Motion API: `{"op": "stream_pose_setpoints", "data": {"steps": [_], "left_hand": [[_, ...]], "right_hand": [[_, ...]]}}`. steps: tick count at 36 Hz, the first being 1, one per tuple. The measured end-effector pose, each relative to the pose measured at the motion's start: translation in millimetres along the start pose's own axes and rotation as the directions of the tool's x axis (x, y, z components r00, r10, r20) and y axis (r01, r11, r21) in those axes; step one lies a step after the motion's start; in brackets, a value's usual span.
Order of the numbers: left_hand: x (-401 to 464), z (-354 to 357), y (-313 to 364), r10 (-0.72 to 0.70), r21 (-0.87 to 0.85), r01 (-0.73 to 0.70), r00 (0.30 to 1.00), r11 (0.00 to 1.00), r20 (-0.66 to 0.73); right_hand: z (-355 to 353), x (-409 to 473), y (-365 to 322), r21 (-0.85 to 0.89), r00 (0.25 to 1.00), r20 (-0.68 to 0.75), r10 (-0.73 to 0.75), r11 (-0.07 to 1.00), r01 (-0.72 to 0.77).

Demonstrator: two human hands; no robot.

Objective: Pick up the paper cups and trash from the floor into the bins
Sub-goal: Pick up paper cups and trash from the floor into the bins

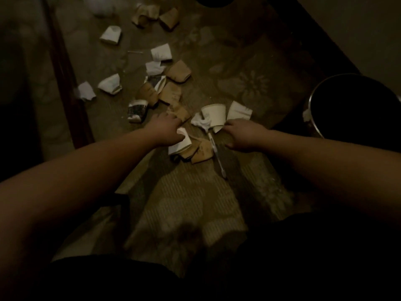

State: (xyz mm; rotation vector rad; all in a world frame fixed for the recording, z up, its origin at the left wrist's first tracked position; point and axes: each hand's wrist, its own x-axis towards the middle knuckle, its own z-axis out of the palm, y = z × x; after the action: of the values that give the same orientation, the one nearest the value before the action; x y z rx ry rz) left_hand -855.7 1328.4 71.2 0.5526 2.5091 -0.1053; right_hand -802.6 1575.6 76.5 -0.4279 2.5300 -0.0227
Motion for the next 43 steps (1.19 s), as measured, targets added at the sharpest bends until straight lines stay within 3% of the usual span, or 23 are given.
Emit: {"op": "stream_pose_setpoints", "data": {"steps": [10, 17, 23, 28, 31, 36, 43], "left_hand": [[2, 66, -6, -0.126, -0.205, 0.154, 0.982, 0.967, 0.143], [27, 68, -20, -0.282, -0.398, 0.358, 0.930, 0.845, 0.237], [43, 73, -21, -0.401, -0.656, 0.491, 0.866, 0.573, 0.298], [48, 88, -19, -0.435, -0.808, 0.522, 0.816, 0.274, 0.380], [45, 93, -16, -0.446, -0.850, 0.514, 0.792, 0.118, 0.417], [50, 103, -14, -0.425, -0.841, 0.522, 0.800, 0.141, 0.425], [53, 103, -15, -0.432, -0.823, 0.541, 0.793, 0.174, 0.430]], "right_hand": [[73, 28, -6, 0.167, 0.956, 0.257, 0.140, 0.968, -0.186], [54, 76, -20, 0.392, 0.964, 0.153, 0.216, 0.882, -0.260], [51, 106, -36, 0.551, 0.947, 0.141, 0.290, 0.771, -0.319], [73, 108, -28, 0.714, 0.924, 0.082, 0.374, 0.625, -0.317], [80, 101, -13, 0.734, 0.892, 0.124, 0.435, 0.565, -0.378], [99, 86, -7, 0.637, 0.861, 0.291, 0.418, 0.586, -0.500], [109, 91, -17, 0.629, 0.865, 0.282, 0.415, 0.601, -0.493]]}}
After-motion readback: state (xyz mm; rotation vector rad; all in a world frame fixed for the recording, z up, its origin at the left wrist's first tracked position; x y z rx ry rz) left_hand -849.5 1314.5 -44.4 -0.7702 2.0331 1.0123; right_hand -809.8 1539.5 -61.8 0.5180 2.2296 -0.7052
